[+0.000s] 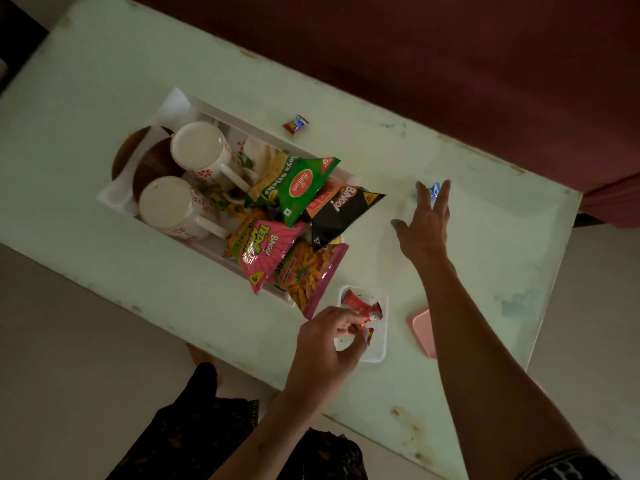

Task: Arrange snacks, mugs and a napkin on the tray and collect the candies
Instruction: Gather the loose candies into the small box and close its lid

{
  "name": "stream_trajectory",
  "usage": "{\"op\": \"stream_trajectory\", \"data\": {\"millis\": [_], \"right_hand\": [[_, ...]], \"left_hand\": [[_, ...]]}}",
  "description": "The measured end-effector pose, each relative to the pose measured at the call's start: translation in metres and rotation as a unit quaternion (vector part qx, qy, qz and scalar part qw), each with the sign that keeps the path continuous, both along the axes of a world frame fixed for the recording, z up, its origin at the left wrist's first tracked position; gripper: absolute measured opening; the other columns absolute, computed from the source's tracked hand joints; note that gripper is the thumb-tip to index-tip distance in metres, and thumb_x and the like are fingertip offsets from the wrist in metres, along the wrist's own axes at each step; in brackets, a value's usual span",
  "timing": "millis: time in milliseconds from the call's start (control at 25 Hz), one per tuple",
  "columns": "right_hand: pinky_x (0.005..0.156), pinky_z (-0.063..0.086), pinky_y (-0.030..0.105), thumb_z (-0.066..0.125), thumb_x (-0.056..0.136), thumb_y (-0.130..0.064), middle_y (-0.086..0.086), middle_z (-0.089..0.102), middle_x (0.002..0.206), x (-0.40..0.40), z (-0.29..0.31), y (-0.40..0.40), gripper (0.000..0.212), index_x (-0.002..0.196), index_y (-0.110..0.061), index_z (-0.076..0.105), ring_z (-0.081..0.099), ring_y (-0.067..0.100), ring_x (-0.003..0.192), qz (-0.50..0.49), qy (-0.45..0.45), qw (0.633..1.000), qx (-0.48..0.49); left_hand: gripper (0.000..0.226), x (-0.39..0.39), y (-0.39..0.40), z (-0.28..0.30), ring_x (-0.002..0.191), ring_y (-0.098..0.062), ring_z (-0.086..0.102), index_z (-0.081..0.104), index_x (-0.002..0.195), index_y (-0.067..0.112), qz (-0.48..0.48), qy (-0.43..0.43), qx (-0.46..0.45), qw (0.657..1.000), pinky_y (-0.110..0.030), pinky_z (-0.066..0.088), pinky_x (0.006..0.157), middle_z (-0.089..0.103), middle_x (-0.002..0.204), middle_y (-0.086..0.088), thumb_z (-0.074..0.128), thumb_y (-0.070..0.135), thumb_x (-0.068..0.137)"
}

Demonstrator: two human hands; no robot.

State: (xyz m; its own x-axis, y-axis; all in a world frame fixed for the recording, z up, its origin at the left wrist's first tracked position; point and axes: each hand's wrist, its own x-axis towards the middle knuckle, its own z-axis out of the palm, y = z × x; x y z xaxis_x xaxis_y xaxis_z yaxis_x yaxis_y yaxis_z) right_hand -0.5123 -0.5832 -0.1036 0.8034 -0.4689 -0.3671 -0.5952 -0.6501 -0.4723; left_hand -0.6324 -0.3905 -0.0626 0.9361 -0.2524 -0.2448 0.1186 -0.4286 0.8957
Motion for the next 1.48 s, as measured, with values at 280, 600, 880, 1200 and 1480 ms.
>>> {"op": "stream_trajectory", "data": {"millis": [280,600,880,1200,1480], "right_hand": [[0.101,0.041,0.043,0.057,0.091,-0.017,0.012,0.017,0.155,0.002,-0.011,0.006,0.046,0.135,-0.006,0.043,0.027,0.033,0.138,0.033,0.018,0.998,-0.048],[0.069,0.046,0.032,0.052,0.085,0.009,0.017,0.064,0.108,-0.023,-0.008,0.05,0.029,0.108,-0.002,0.066,0.062,0.037,0.09,-0.031,-0.044,0.995,-0.088],[0.074,0.049,0.029,0.05,0.081,0.013,0.013,0.07,0.104,-0.019,-0.009,0.049,0.037,0.105,-0.006,0.071,0.065,0.032,0.087,-0.087,-0.033,0.994,-0.06],[0.073,0.049,0.031,0.051,0.081,0.01,0.014,0.071,0.1,-0.019,-0.014,0.051,0.035,0.103,-0.007,0.072,0.066,0.034,0.084,-0.099,-0.035,0.992,-0.063],[0.064,0.039,0.028,0.05,0.08,0.01,0.016,0.07,0.092,-0.021,-0.013,0.047,0.029,0.095,-0.004,0.071,0.063,0.036,0.078,-0.061,-0.031,0.994,-0.088]], "left_hand": [[0.016,0.024,-0.009,0.028,0.078,0.002,0.067,0.068,0.09,0.025,0.021,0.082,-0.058,0.995,-0.01,0.053,0.065,0.069,0.084,0.016,0.073,0.022,0.075],[0.013,0.146,-0.006,0.069,0.068,0.001,0.064,0.066,0.096,0.018,0.069,-0.084,-0.063,0.992,-0.01,0.05,0.059,0.068,0.082,0.01,0.06,0.017,0.084],[0.027,0.31,-0.018,0.004,0.109,-0.022,0.06,0.062,0.112,0.005,-0.029,-0.145,0.252,0.956,-0.031,0.046,0.098,0.065,0.118,-0.012,0.054,0.008,0.087],[0.036,0.334,-0.013,-0.044,0.111,-0.033,0.054,0.057,0.118,0.001,-0.136,-0.151,0.402,0.893,-0.037,0.044,0.093,0.058,0.121,-0.021,0.054,-0.004,0.083],[0.014,0.32,-0.028,-0.005,0.089,-0.019,0.066,0.066,0.088,0.004,-0.017,-0.173,0.241,0.955,-0.029,0.052,0.081,0.071,0.094,-0.009,0.062,0.005,0.075]]}}
